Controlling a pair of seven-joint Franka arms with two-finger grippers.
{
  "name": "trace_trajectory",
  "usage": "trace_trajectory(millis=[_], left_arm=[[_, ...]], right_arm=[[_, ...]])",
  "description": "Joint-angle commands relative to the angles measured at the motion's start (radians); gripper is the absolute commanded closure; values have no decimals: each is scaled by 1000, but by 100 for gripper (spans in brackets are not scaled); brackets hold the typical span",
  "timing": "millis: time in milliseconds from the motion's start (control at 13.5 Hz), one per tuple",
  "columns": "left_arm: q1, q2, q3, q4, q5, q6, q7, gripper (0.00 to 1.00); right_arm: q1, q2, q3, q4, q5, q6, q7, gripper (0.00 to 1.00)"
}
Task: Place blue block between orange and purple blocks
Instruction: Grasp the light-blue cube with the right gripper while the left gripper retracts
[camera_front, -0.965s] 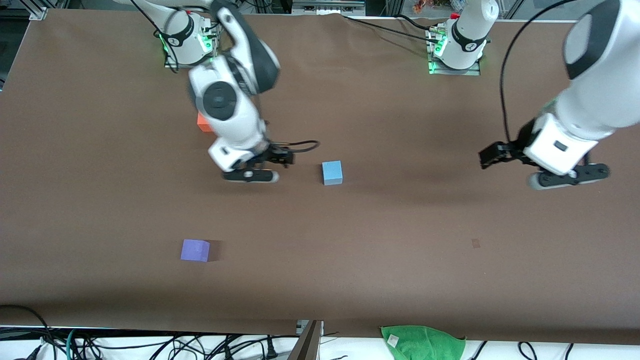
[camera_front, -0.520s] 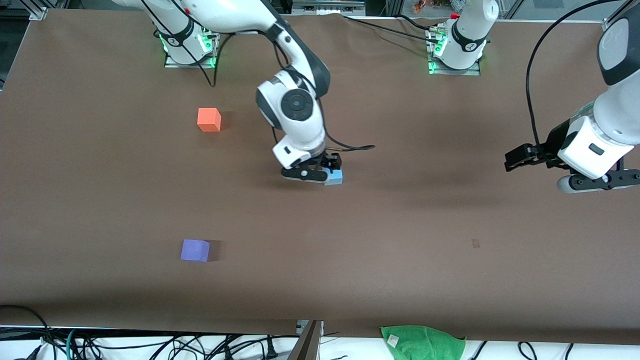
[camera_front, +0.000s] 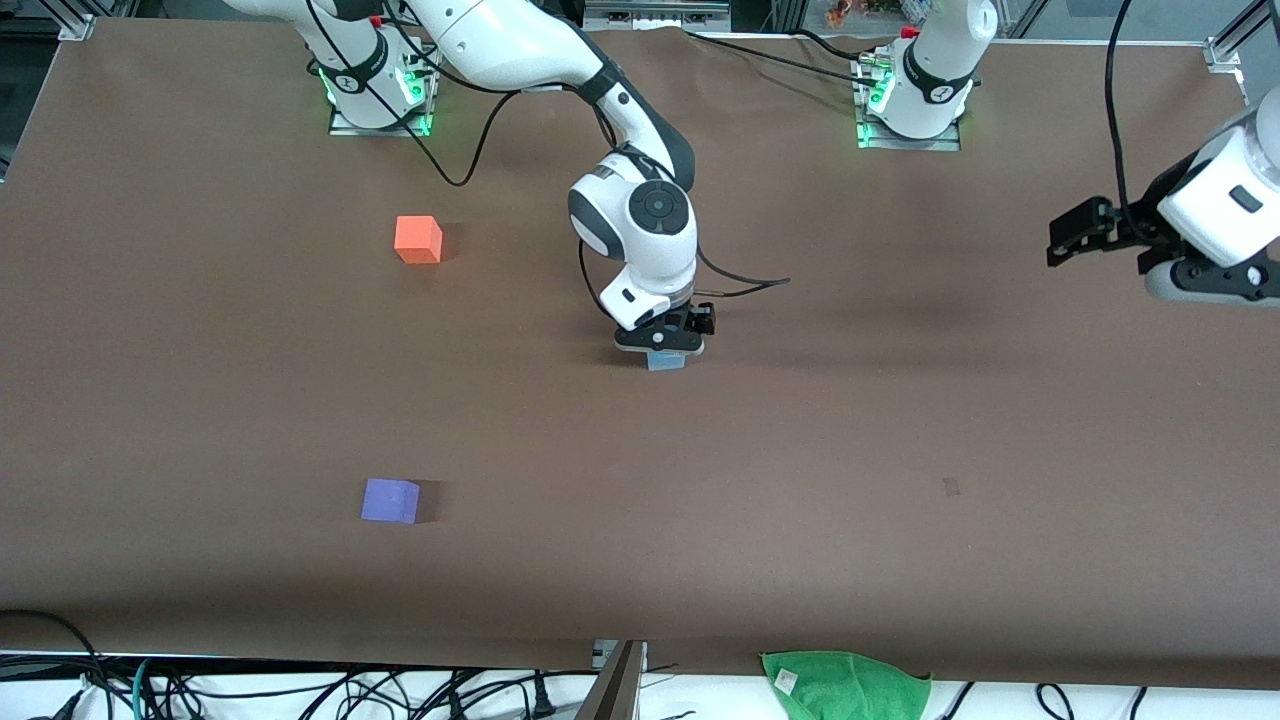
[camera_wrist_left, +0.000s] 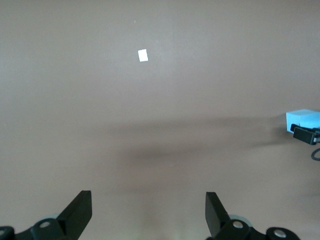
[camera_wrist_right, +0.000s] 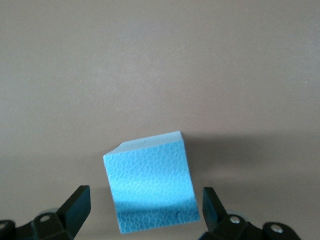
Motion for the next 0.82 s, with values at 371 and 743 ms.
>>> trace_trajectory(millis=[371, 743], left_arm=[[33, -100, -14, -133, -1, 26, 35, 0], [38, -175, -12, -261, -30, 77, 68, 0]], right_arm=[[11, 46, -17, 27, -50, 50, -7, 19], [-29, 27, -17, 29, -39, 37, -83, 66]])
